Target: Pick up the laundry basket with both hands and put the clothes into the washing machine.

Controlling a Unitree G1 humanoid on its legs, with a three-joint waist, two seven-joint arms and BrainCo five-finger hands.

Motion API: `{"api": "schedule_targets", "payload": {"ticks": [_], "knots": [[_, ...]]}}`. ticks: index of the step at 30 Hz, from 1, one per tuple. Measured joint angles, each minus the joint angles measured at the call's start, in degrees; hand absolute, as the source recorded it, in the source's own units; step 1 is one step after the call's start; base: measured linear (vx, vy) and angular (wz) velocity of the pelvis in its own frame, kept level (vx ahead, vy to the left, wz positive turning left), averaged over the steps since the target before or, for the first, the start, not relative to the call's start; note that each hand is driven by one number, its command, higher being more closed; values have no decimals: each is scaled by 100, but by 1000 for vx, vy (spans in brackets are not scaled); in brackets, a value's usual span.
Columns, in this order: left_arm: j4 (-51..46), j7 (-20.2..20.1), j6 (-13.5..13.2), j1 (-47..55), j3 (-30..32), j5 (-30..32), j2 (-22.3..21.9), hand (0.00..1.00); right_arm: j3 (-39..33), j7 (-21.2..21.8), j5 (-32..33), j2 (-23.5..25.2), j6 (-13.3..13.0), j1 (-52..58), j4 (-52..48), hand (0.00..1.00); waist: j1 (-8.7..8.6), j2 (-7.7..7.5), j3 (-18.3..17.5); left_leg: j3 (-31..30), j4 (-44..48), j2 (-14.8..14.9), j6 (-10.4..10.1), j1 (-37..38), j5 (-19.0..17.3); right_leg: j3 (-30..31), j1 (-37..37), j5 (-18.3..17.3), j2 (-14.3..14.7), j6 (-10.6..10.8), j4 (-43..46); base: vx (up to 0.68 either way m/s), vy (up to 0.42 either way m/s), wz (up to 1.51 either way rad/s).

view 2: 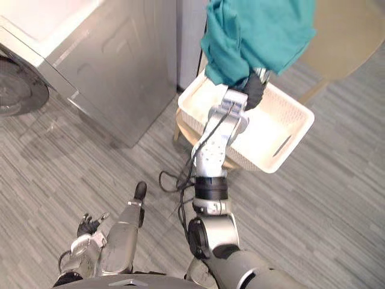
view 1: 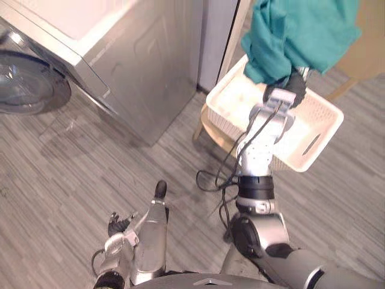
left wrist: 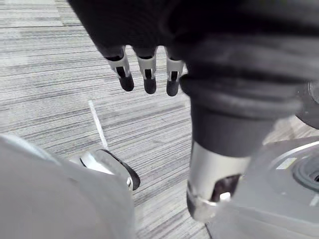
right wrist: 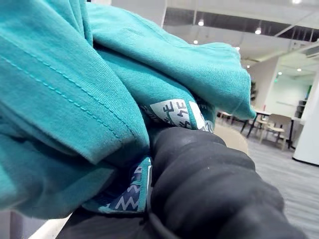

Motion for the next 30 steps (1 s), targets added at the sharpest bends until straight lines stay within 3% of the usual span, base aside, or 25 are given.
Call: {"api": "schedule_targets", "payload": {"ticks": [6,8,12,15,17,20,23,30], "knots": [[-18,5,136,352,1003,-793,-83,0,74,413,-81,-51,126,1364,-555,100,-18,-147,-932,-149,-625,-75,-43,777,114,-526,1021,-41,-8,120,-570,142,-33,27],[-1047,102,132,529,1688,-1005,-80,0,-3,516,-100,-30,170,1754,-569,100,38,-229,-1271,-163,-948,-60,-46,1155,171,-655,1424,-9,46,172,-865,147,-62,11],[-3251,601,-87,495,2490,-896,30,0,-23,721,-123,-134,353,2120,-570,100,86,-213,-1727,-115,-1207,-37,-39,1513,187,-688,1790,79,130,209,-1236,89,-47,-5],[-5205,1106,-334,277,2731,-3,199,0,-26,833,-196,-195,499,2266,-573,100,93,-101,-1907,71,-1359,37,-33,1792,184,-553,2004,277,263,205,-1636,36,-25,-29],[-5776,1258,-362,170,2707,379,311,0,1,838,-320,-194,565,2296,-572,100,89,-23,-1960,204,-1411,75,-24,1921,178,-430,2087,389,324,188,-1841,4,-5,-43],[-6567,1444,-411,-63,2360,1063,401,0,65,848,-346,-194,642,2298,-571,100,44,56,-2077,484,-1520,136,-6,2111,166,-148,2098,561,407,142,-2106,-14,1,-51],[-7141,1445,-440,-264,1456,1508,568,0,123,867,-346,-194,756,2310,-571,100,-93,41,-2120,631,-1567,160,-4,2202,168,13,2111,687,459,132,-2269,-37,-4,-29],[-6947,562,-536,-1309,-1437,1481,848,0,798,1099,-350,-266,1156,2576,-364,100,-383,31,-2122,823,-1815,175,16,2594,239,315,2270,830,517,112,-2495,-44,-1,-17]]}}
